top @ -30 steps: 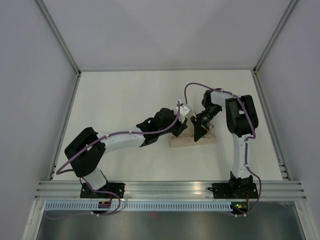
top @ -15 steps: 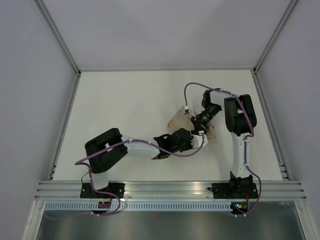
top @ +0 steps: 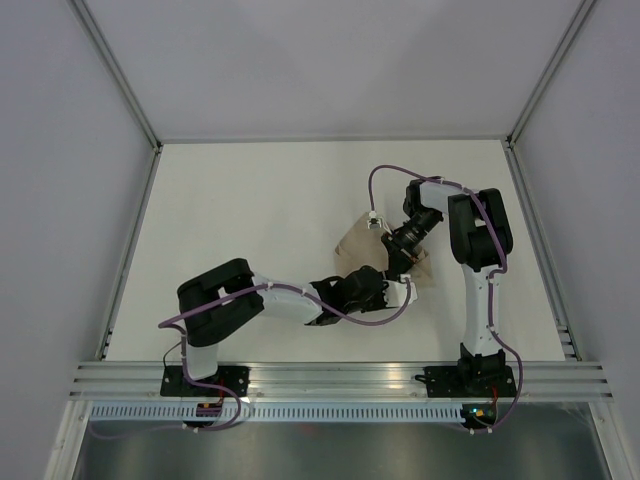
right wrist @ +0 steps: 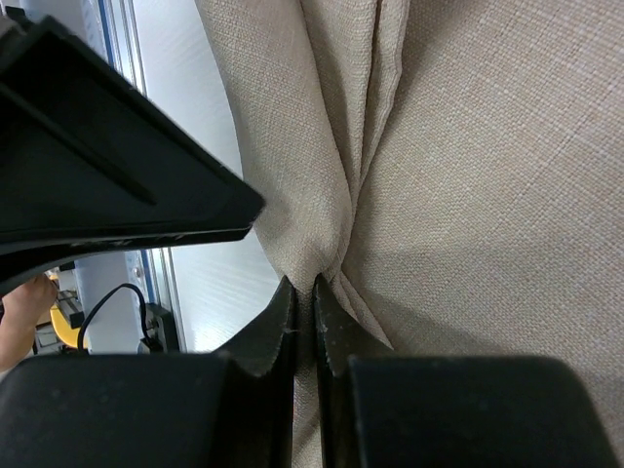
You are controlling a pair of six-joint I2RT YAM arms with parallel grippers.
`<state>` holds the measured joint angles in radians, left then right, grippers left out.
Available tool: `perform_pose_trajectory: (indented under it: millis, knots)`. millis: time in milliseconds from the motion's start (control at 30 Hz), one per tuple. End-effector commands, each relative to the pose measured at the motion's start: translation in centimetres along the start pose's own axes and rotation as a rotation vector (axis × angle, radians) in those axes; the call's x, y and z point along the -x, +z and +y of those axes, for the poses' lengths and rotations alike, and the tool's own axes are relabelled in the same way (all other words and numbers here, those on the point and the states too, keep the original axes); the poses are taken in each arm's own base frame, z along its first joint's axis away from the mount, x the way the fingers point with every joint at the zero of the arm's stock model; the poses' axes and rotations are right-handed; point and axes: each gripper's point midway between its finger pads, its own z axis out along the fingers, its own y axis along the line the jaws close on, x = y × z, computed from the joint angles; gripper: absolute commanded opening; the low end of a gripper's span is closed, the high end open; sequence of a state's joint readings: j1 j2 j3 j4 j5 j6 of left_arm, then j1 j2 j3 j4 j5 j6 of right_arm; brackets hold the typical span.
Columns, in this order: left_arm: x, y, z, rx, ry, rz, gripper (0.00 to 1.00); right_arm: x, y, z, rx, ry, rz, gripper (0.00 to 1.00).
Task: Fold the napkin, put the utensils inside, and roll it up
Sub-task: Roll the napkin with the utensil
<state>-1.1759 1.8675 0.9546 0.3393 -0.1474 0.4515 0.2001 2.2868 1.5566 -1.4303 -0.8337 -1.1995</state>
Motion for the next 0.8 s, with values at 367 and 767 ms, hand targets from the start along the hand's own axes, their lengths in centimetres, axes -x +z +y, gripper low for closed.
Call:
perform_pose_trajectory:
  millis: [367,767]
  knots:
    - [-3.5,2.4,-1.3,-0.002,0.132,0.056,0.56,-1.5,0.4,-3.7,-0.071,-0.058,0.083,0.00]
    - [-6.4,2.9,-3.8,-0.174,0.077,0.168,0.03,-1.4,0.3,-3.8,-0.075,-0.059,0.081,0.00]
